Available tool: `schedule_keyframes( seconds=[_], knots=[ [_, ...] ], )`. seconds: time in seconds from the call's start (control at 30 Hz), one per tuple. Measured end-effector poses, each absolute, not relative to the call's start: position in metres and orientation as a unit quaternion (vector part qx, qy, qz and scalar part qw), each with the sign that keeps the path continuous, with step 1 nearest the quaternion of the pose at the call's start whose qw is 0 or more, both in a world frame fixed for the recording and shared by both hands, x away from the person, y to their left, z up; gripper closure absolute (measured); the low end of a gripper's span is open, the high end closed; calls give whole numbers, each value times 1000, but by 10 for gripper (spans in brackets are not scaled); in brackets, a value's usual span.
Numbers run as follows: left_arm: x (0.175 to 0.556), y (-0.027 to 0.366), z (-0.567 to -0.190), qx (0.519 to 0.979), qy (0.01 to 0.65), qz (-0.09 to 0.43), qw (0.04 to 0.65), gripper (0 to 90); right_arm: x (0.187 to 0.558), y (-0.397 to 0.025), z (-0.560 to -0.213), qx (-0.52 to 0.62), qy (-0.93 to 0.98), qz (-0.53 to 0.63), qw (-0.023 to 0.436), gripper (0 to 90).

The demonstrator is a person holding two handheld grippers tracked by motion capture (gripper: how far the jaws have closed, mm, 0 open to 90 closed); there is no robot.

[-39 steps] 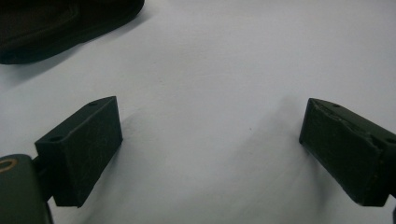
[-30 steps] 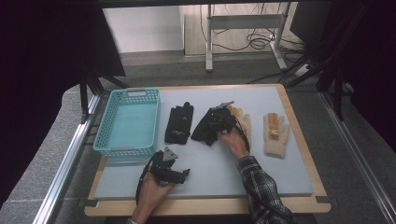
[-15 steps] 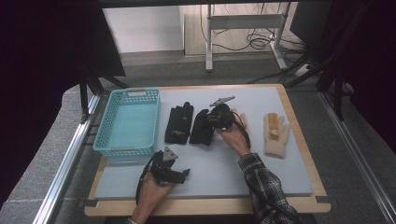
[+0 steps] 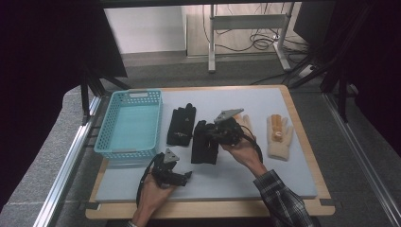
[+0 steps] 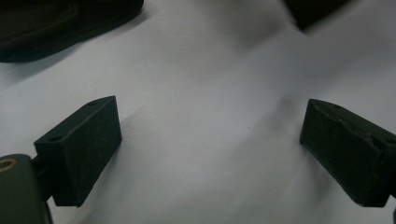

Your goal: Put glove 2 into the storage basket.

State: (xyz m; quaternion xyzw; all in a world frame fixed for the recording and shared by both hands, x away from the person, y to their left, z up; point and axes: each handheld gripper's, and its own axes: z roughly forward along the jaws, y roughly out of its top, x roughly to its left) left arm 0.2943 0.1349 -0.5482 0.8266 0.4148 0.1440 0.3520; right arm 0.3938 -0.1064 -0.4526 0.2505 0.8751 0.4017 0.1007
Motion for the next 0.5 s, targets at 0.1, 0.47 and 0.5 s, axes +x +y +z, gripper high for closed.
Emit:
schedule_keyframes(
  seconds=[0.1, 0.47, 0.5],
  knots=[
    [290, 143, -549, 825, 420, 149, 347, 40, 376, -117, -460, 246, 877, 402, 89, 822],
    [283, 163, -551, 818, 434, 160, 343, 21, 333, -130, -502, 239, 887, 392, 60, 739],
    [283, 164, -551, 817, 435, 159, 343, 21, 332, -131, -506, 243, 885, 393, 54, 617]
  ],
)
